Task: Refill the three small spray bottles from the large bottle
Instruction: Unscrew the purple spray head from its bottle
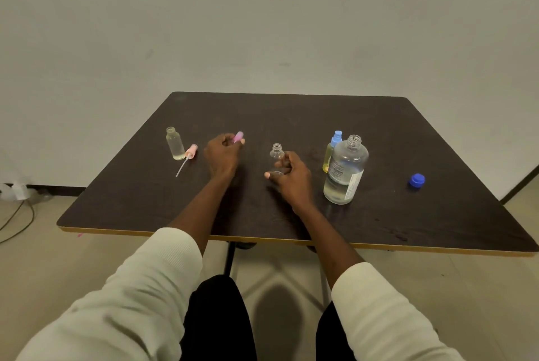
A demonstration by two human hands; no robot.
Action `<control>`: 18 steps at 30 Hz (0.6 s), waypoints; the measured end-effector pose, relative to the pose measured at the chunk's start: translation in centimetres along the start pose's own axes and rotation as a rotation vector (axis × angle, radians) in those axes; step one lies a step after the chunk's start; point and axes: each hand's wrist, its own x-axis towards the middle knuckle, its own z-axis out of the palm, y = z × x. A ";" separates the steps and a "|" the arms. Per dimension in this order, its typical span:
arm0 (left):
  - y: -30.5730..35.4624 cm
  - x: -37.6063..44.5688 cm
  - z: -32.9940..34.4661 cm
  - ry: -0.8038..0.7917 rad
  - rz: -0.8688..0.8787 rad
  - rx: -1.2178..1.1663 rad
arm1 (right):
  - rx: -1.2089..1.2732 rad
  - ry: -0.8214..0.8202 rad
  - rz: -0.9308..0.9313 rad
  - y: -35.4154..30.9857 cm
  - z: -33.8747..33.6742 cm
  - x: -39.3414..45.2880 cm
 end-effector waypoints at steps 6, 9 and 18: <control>-2.1 0.3 -1.3 0.139 0.016 0.216 | -0.022 -0.011 0.007 -0.1 0.0 0.2; -2.1 0.7 -1.7 0.188 0.007 0.308 | -0.022 -0.013 0.009 0.0 0.0 0.4; -2.4 1.1 -1.6 0.190 -0.033 0.411 | -0.009 -0.016 0.009 -0.4 -0.1 0.4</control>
